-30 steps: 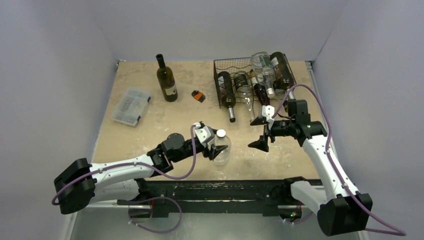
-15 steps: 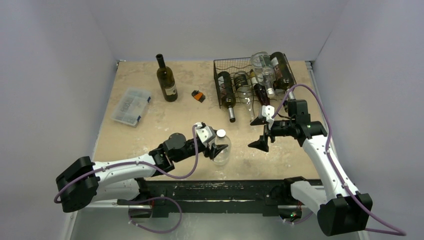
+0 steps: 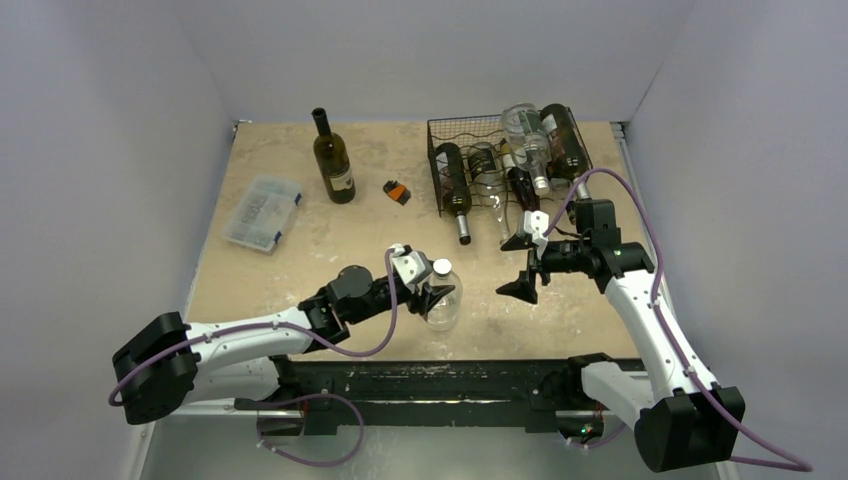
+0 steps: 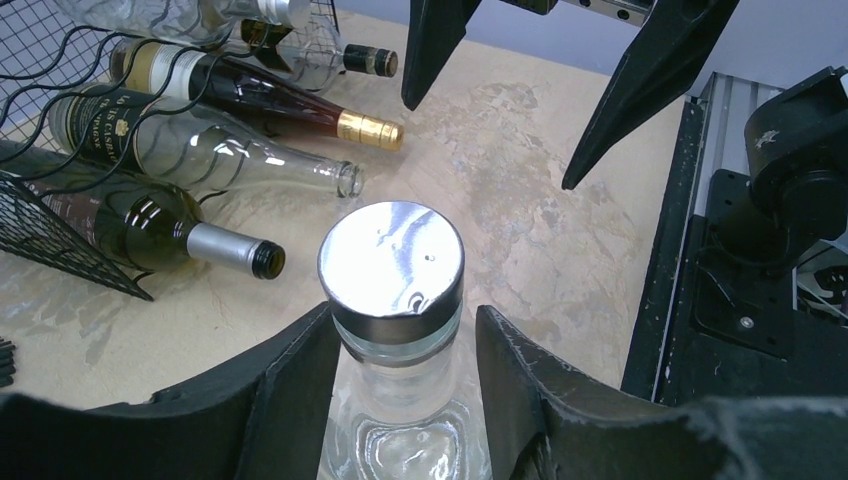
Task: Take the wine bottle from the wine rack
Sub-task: Pick up the wine bottle from the center of the board.
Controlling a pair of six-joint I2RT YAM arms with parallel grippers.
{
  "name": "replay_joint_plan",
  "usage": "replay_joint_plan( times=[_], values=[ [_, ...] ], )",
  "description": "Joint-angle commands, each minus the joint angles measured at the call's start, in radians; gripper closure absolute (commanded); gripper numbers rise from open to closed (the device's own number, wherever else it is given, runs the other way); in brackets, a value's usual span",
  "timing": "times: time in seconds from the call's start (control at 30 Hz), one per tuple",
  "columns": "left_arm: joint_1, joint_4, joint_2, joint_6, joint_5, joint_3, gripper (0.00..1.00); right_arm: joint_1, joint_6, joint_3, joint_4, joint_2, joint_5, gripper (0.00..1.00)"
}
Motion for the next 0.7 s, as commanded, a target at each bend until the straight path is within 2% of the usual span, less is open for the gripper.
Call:
replay_joint_plan(
  times=[0.0,0.2,0.4,0.67],
  values=[
    [0.005,0.055,0.008,-0.011,0.000,0.047,0.50,-0.005,-0.017,-0.010,-0.007,0.004,0.006,0.01],
    [0.005,0.055,0.029,-0.008,0.008,0.071,0.62,-0.005,-0.019,-0.011,-0.006,0.005,0.011,0.01],
    [0.005,0.055,0.039,-0.004,0.012,0.084,0.82,-0.006,-0.019,-0.012,-0.007,0.008,0.014,0.01],
    [0.005,0.043,0.034,-0.002,0.003,0.093,1.00,-0.005,-0.019,-0.012,-0.008,0.010,0.017,0.01]
  ],
)
